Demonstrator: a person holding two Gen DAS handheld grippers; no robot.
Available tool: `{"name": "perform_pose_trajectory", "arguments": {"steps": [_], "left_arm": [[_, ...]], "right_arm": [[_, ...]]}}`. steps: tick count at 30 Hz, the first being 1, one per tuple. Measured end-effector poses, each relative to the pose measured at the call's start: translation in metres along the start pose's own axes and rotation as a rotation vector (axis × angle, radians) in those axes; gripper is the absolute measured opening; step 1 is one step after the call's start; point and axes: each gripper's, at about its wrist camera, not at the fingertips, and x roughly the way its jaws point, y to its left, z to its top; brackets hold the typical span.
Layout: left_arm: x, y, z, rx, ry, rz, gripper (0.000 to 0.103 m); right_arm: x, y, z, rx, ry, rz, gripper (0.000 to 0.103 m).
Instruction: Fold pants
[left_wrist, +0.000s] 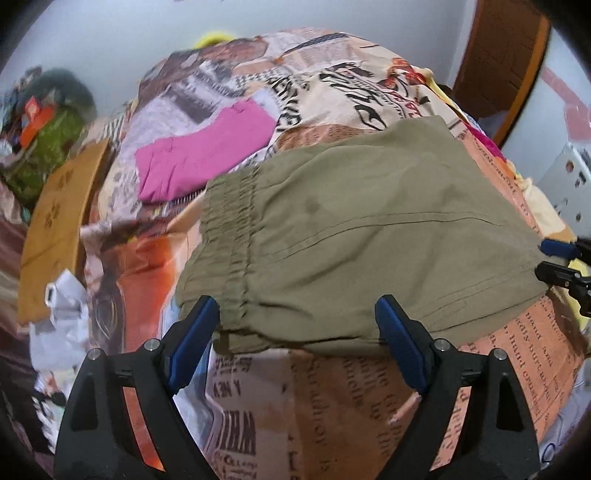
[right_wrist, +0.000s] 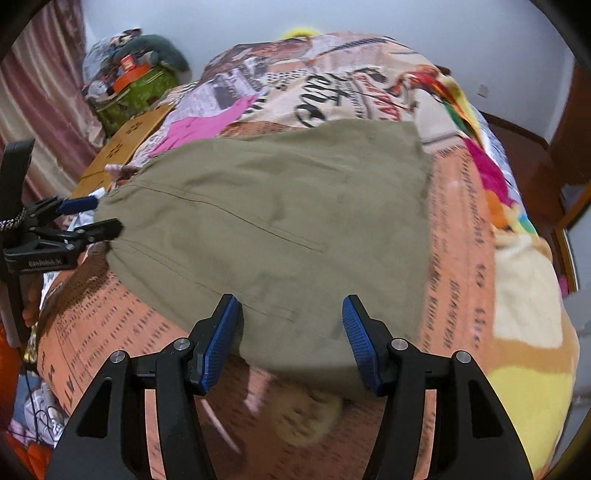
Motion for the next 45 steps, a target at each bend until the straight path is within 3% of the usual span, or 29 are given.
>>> {"name": "perform_pose_trajectory", "arguments": {"steps": [7, 13, 17, 28, 37, 45], "left_arm": [[-0.015, 0.015, 0.001, -0.083, -0.005, -0.056, 0.088], [-0.039, 0.038, 0.022, -0.121, -0.086, 0.042, 0.088], [-0.036, 0.06, 0.042, -0.172, -0.091, 0.078, 0.088], [0.006, 0.097, 0.092, -0.309, -0.052, 0.029, 0.088], [0.046, 0.106, 0.122, -0.281, -0.001, 0.057, 0.088], [0.095, 0.097, 0.12, -0.255, 0.099, 0.033, 0.088]], "right_arm": [[-0.014, -0.018, -0.009, 0.058, -0.016, -0.022, 0.061], [-0.026, -0.022, 0.003, 0.038, -0.066, -0.041, 0.061], [-0.034, -0.027, 0.022, 0.035, -0.126, -0.048, 0.061], [-0.026, -0.055, 0.076, 0.031, -0.196, -0.099, 0.061], [0.014, -0.09, 0.12, 0.071, -0.174, -0.102, 0.061], [0.068, -0.117, 0.146, 0.112, -0.096, -0.084, 0.061]]}}
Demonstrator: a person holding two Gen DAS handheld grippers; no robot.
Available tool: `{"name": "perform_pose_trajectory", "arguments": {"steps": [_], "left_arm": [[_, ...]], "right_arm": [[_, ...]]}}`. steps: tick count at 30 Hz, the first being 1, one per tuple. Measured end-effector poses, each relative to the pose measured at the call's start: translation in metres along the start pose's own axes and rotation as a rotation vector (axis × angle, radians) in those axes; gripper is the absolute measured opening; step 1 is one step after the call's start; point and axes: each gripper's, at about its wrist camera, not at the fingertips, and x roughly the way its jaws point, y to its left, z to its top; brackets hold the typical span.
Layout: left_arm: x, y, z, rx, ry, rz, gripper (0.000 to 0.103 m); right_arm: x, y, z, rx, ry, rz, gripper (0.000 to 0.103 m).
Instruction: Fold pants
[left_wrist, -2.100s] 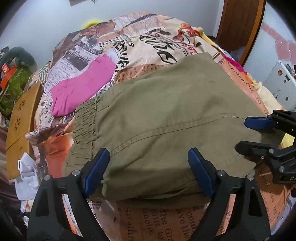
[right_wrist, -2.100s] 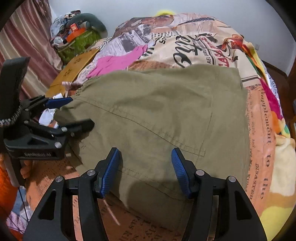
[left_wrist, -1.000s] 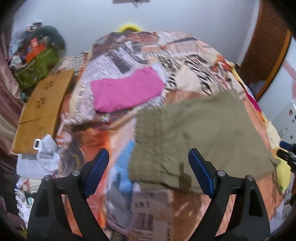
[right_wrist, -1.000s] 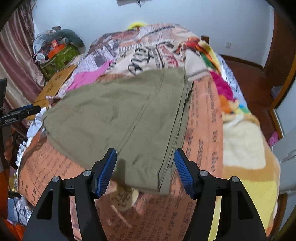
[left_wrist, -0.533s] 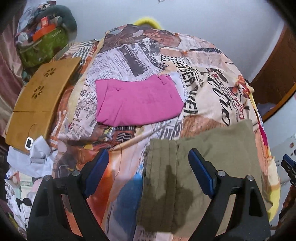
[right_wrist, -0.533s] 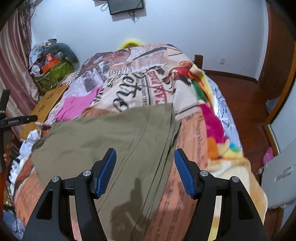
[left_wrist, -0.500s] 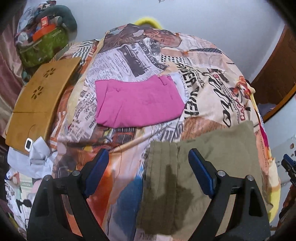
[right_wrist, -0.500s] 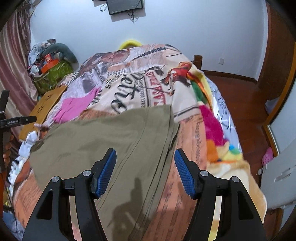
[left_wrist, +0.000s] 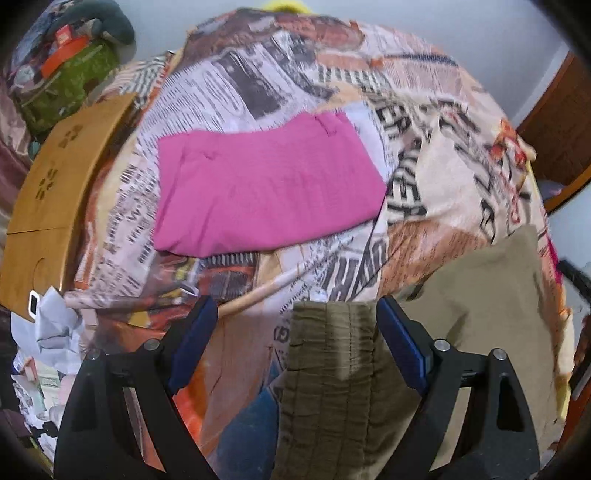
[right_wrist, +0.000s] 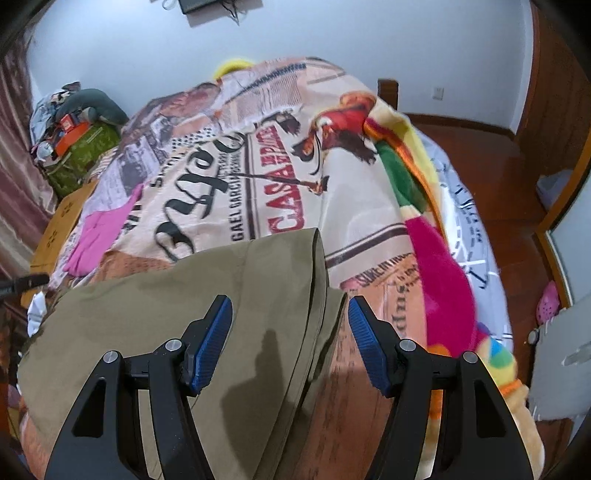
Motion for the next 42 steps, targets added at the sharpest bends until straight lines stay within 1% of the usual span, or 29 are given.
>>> {"name": "perform_pose_trajectory", "arguments": {"steps": [2, 4, 7, 9, 11, 13, 14, 15, 16, 17, 19, 20, 21, 22, 23, 24, 25, 27, 28, 29, 31, 33, 35, 38, 40, 42], "left_arm": [[0.01, -0.004, -0.004, 0.02, 0.014, 0.017, 0.088], [0.016, -0.004, -0.008, 0.017, 0.013, 0.018, 0.089], [0.021, 0.001, -0.012, -0.017, 0.005, 0.009, 0.096], [0.023, 0.005, -0.013, -0.039, 0.006, -0.009, 0.097], [0.027, 0.01, -0.016, -0.063, 0.017, -0.035, 0.097], [0.03, 0.011, -0.018, -0.068, 0.014, -0.037, 0.097], [0.029, 0.011, -0.019, -0.069, 0.006, -0.034, 0.097], [0.028, 0.011, -0.02, -0.072, -0.01, -0.028, 0.096], [0.025, 0.011, -0.021, -0.074, -0.029, -0.019, 0.093], [0.022, 0.009, -0.022, -0.068, -0.047, -0.007, 0.09], [0.02, 0.005, -0.022, -0.054, -0.073, 0.031, 0.086], [0.019, 0.005, -0.022, -0.05, -0.08, 0.044, 0.082], [0.019, 0.004, -0.022, -0.046, -0.087, 0.076, 0.072], [0.022, 0.003, -0.022, -0.033, -0.088, 0.198, 0.05], [0.026, 0.004, -0.023, -0.025, -0.079, 0.266, 0.043], [0.033, 0.011, -0.024, -0.043, -0.048, 0.286, 0.043], [0.04, 0.022, -0.026, -0.084, 0.0, 0.238, 0.042], [0.044, 0.04, -0.03, -0.16, 0.046, 0.131, 0.042], [0.04, 0.045, -0.031, -0.172, 0.039, 0.117, 0.042], [0.035, 0.047, -0.032, -0.167, 0.027, 0.122, 0.042], [0.021, 0.046, -0.032, -0.131, -0.014, 0.156, 0.043], [0.005, 0.041, -0.031, -0.087, -0.051, 0.173, 0.049], [-0.012, 0.033, -0.027, -0.047, -0.094, 0.174, 0.063], [-0.038, 0.014, -0.023, 0.013, -0.164, 0.157, 0.074], [-0.052, 0.001, -0.019, 0.054, -0.196, 0.133, 0.078], [-0.064, -0.014, -0.015, 0.093, -0.215, 0.1, 0.082]], "right_arm": [[0.011, -0.002, 0.005, -0.002, 0.011, 0.002, 0.061], [0.02, -0.004, 0.009, -0.011, 0.019, 0.012, 0.061], [0.035, -0.005, 0.018, -0.032, 0.029, 0.011, 0.061], [0.043, -0.006, 0.022, -0.029, 0.038, 0.023, 0.061], [0.053, -0.005, 0.024, -0.034, 0.056, 0.05, 0.059], [0.061, -0.004, 0.024, -0.041, 0.065, 0.055, 0.047], [0.065, -0.005, 0.024, -0.034, 0.07, 0.051, 0.045], [0.067, -0.005, 0.023, -0.03, 0.066, 0.046, 0.038], [0.068, -0.005, 0.022, -0.033, 0.058, 0.037, 0.03], [0.067, -0.004, 0.02, -0.042, 0.047, 0.015, 0.026], [0.066, -0.005, 0.019, -0.055, 0.037, -0.001, 0.011], [0.066, -0.007, 0.018, -0.053, 0.037, 0.004, 0.01], [0.066, -0.009, 0.017, -0.05, 0.033, 0.005, 0.009], [0.066, -0.011, 0.017, -0.047, 0.032, 0.003, 0.009], [0.067, -0.011, 0.016, -0.047, 0.031, -0.006, 0.008], [0.067, -0.012, 0.015, -0.046, 0.026, -0.016, 0.008], [0.068, -0.011, 0.015, -0.048, 0.025, -0.025, 0.008], [0.068, -0.008, 0.016, -0.047, 0.027, -0.047, 0.008], [0.068, -0.006, 0.017, -0.05, 0.03, -0.055, 0.008], [0.067, -0.004, 0.018, -0.056, 0.036, -0.06, 0.009], [0.061, -0.004, 0.021, -0.049, 0.04, -0.071, 0.011], [0.052, -0.003, 0.025, -0.033, 0.037, -0.08, 0.012], [0.037, -0.003, 0.028, -0.015, 0.021, -0.068, 0.012], [0.013, 0.006, 0.03, -0.02, -0.007, -0.041, 0.022], [-0.003, 0.016, 0.03, -0.048, -0.028, -0.025, 0.036], [-0.02, 0.029, 0.029, -0.078, -0.052, 0.006, 0.044]]}}
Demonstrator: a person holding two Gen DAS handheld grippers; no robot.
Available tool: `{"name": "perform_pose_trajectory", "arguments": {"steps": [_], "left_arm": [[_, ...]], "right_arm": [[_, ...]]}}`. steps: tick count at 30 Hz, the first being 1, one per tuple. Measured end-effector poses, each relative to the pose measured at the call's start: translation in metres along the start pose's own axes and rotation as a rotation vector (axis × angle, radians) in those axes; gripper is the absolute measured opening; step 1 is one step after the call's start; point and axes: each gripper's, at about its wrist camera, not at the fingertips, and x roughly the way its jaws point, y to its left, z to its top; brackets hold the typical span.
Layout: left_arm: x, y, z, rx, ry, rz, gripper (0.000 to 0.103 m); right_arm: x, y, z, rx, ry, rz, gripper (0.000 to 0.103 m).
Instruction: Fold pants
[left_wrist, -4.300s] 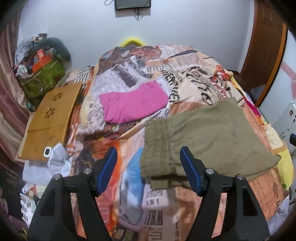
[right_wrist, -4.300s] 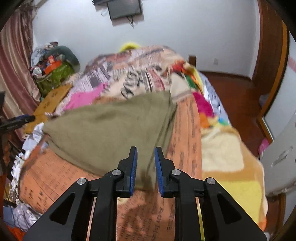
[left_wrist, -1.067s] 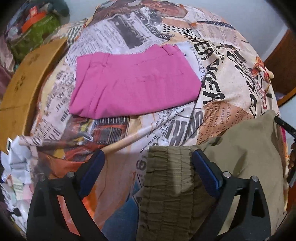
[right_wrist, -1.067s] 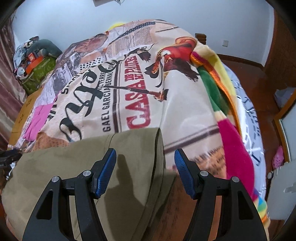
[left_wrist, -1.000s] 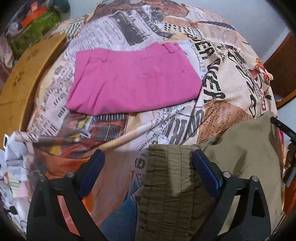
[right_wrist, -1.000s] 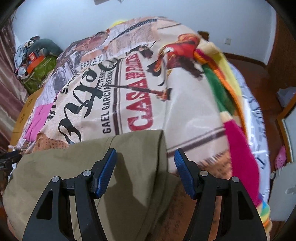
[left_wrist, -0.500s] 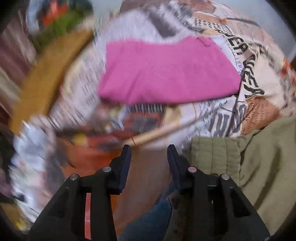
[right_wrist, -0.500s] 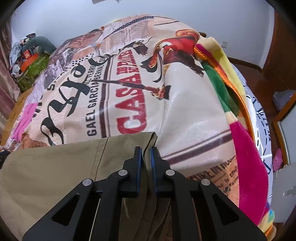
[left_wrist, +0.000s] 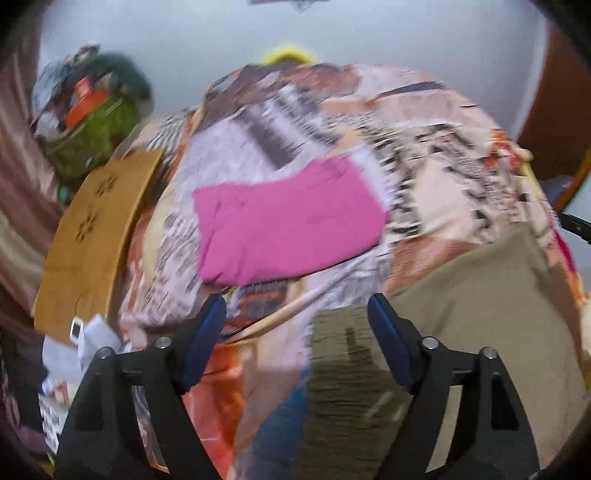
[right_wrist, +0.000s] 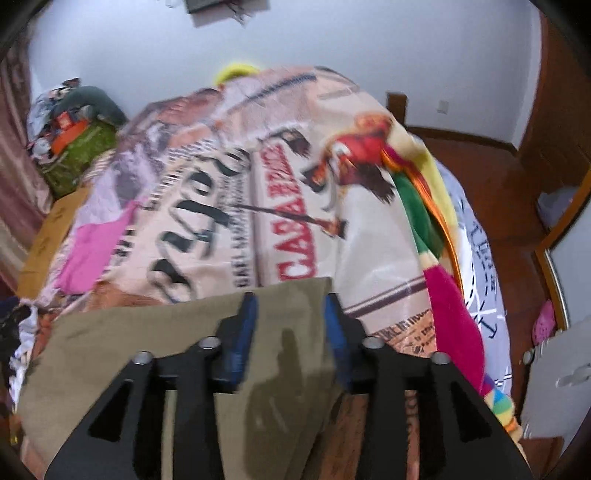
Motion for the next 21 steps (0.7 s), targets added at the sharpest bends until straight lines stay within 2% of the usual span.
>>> {"name": "perform_pose_trajectory", "arguments": {"steps": [2, 4, 6, 10, 13, 16, 21], "left_arm": [[-0.009, -0.014, 0.006, 0.03, -0.014, -0.037, 0.085], [-0.013, -0.027, 0.011, 0.055, -0.016, -0.066, 0.087], [-0.013, -0.037, 0.014, 0.075, -0.003, -0.096, 0.088], [-0.003, -0.053, 0.015, 0.098, 0.059, -0.146, 0.088], [0.01, -0.061, 0.013, 0.11, 0.105, -0.154, 0.088], [0.029, -0.067, 0.01, 0.113, 0.164, -0.159, 0.088], [0.06, -0.077, -0.009, 0.134, 0.275, -0.145, 0.088]], "right_arm": [[-0.011, 0.015, 0.001, -0.018, -0.008, 0.046, 0.052], [-0.018, 0.028, 0.0, -0.018, -0.005, 0.093, 0.071], [-0.023, 0.043, -0.002, -0.023, 0.012, 0.137, 0.079], [-0.018, 0.072, -0.01, -0.069, 0.062, 0.191, 0.08], [-0.004, 0.089, -0.017, -0.089, 0.118, 0.217, 0.081], [0.016, 0.104, -0.027, -0.104, 0.188, 0.226, 0.081], [0.057, 0.118, -0.048, -0.108, 0.353, 0.259, 0.081]]}}
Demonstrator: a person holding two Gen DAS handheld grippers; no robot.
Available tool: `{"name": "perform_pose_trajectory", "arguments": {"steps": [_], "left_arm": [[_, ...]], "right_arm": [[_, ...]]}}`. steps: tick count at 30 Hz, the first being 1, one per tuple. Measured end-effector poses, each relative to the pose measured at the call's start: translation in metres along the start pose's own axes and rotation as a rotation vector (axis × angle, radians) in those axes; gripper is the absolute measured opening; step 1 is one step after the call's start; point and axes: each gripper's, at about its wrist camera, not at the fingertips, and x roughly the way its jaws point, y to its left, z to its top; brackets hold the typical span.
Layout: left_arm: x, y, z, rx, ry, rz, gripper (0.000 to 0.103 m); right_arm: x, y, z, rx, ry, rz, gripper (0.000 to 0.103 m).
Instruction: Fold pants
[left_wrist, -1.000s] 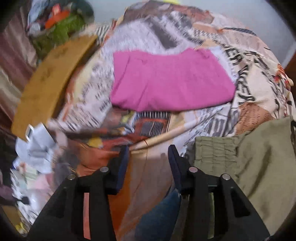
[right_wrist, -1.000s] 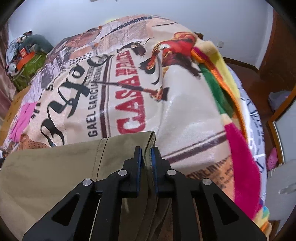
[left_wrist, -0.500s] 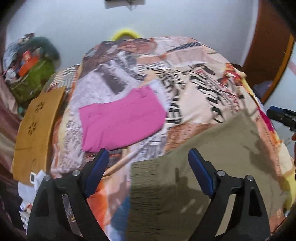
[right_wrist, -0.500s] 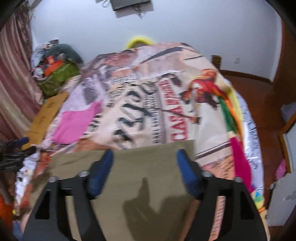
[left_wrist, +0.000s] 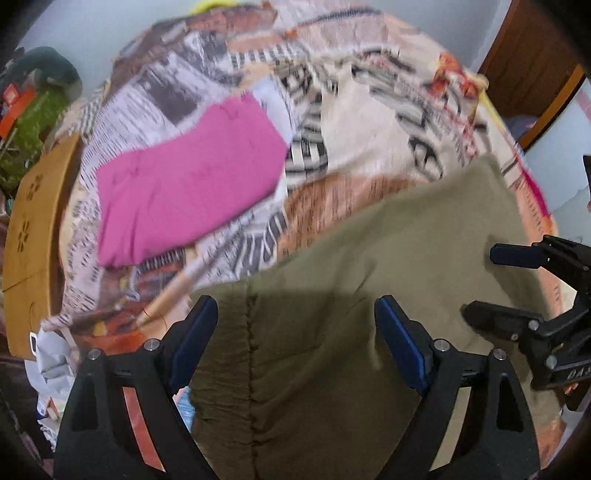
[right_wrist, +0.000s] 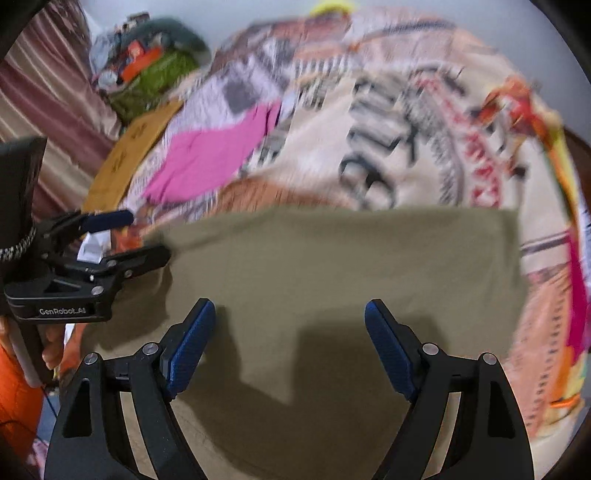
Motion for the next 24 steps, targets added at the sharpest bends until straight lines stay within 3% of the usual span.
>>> {"name": "perform_pose_trajectory", "arguments": {"steps": [2, 4, 12, 24], "left_arm": [[0.01, -0.006, -0.008, 0.026, 0.028, 0.014, 0.089], [0.009, -0.008, -0.015, 0.03, 0.0, 0.038, 0.091], [-0.008, -0.003, -0.031, -0.002, -0.014, 0.027, 0.092], [-0.045, -0.014, -0.075, 0.023, -0.086, 0.091, 0.093]], "right_arm": [[0.011, 0.001, -0.004, -0.002, 0.036, 0.002, 0.081], [0.014, 0.004, -0.009, -0.017, 0.046, -0.005, 0.081], [-0.005, 0.005, -0.029, -0.038, 0.048, -0.026, 0.082], [-0.037, 0.015, -0.076, -0.054, 0.025, -0.099, 0.082]]}}
